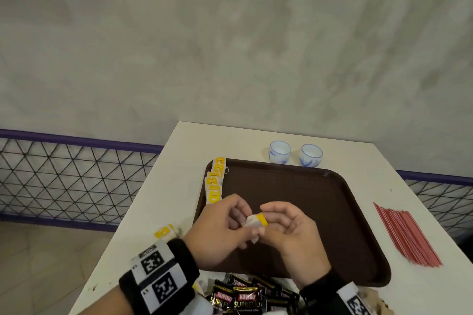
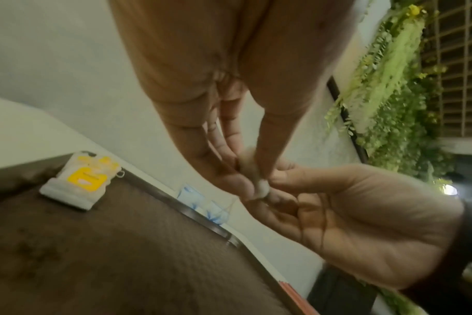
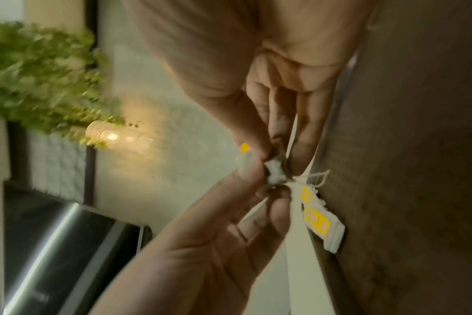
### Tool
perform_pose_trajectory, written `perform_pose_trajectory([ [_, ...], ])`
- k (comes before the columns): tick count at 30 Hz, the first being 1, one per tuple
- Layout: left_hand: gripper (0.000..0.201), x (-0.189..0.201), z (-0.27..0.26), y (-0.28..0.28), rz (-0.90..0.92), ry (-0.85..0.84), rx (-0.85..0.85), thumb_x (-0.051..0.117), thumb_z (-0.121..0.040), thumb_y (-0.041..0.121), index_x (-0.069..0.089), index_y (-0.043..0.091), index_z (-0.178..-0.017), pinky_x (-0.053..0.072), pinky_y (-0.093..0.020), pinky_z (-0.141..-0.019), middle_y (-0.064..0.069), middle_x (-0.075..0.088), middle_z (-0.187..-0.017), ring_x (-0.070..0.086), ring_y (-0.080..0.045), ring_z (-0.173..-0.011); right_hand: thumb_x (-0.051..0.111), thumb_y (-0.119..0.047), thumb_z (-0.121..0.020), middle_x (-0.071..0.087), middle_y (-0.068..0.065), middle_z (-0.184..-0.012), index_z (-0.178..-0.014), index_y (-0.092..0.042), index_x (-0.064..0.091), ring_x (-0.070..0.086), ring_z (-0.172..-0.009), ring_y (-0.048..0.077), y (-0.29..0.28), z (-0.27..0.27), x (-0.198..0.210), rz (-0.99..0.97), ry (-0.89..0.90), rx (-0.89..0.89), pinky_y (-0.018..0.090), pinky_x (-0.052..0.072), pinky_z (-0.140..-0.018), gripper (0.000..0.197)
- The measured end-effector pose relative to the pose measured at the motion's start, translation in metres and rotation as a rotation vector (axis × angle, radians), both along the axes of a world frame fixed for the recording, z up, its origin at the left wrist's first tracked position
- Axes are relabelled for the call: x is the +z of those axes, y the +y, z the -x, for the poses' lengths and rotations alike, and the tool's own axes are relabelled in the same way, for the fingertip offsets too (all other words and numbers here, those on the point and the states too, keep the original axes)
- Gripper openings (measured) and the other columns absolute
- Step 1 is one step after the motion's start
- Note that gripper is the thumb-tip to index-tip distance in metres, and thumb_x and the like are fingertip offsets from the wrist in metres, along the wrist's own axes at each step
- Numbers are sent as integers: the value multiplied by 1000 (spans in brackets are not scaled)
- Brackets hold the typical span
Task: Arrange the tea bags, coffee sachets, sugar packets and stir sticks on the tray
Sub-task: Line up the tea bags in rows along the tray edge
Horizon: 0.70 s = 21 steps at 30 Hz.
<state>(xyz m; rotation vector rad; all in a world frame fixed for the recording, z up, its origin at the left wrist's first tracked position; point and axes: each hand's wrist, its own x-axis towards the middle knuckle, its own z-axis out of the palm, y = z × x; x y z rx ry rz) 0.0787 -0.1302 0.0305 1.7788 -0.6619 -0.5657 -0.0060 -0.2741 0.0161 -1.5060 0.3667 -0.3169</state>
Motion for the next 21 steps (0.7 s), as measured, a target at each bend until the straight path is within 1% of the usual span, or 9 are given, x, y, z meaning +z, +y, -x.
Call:
perform_pose_trajectory([
  [2,27,1,3,2,31,43,-23,75,-75,4,58,10,-94,59,-32,-61,-18,61,-90,62,-22,-66,68,17,-74,74,13,-87,-99,-9,64,72,-82,27,0,4,5,95,-31,-8,37,58,-75,36],
  [4,29,3,6,4,57,81,-25,73,-75,-2,56,8,-97,55,-26,-60,-19,60,-89,61,-24,-66,70,15,-74,75,10,-88,-97,-10,66,72,-84,24,0,9,11,132,-67,-9,35,58,-78,34],
  [7,29,3,9,7,103,139,15,72,-74,-6,55,4,-96,57,-29,-63,-19,59,-88,64,-25,-68,71,12,-75,75,10,-91,-97,-7,68,72,-89,21,2,17,20,111,-138,19,31,58,-81,29],
  [10,21,6,12,11,194,233,42,70,-75,-9,58,0,-90,59,-32,-67,-19,60,-88,68,-27,-73,70,10,-77,75,11,-93,-97,-6,69,72,-90,23,4,22,26,80,-184,33,30,58,-80,26],
  [13,16,11,16,14,282,278,38,67,-77,-11,59,-1,-87,60,-33,-71,-16,61,-85,68,-30,-79,70,-2,-81,75,6,-96,-94,-10,73,71,-91,19,5,22,26,100,-158,2,29,57,-79,16],
  [15,14,14,18,16,301,275,31,66,-78,-10,59,-2,-87,60,-33,-72,-15,62,-85,67,-30,-81,67,-16,-84,75,6,-96,-92,-14,76,69,-94,20,6,22,26,98,-105,69,32,57,-82,12],
  [17,14,15,20,19,308,272,29,65,-79,-10,58,-5,-90,59,-31,-72,-17,61,-86,66,-29,-81,67,-19,-84,75,6,-93,-92,-14,76,69,-89,16,10,24,28,98,-59,153,28,56,-77,13],
  [19,16,16,22,21,307,265,24,65,-79,-9,57,-8,-93,59,-28,-70,-17,61,-87,65,-27,-79,69,-12,-84,75,5,-86,-93,-12,74,66,-78,9,13,25,29,115,-61,185,22,52,-67,11],
  [21,18,17,23,24,300,258,23,66,-78,-9,59,-6,-95,58,-27,-68,-16,62,-87,66,-26,-78,70,-8,-83,74,3,-80,-91,-9,72,63,-72,6,15,25,30,134,-78,178,20,49,-62,9],
])
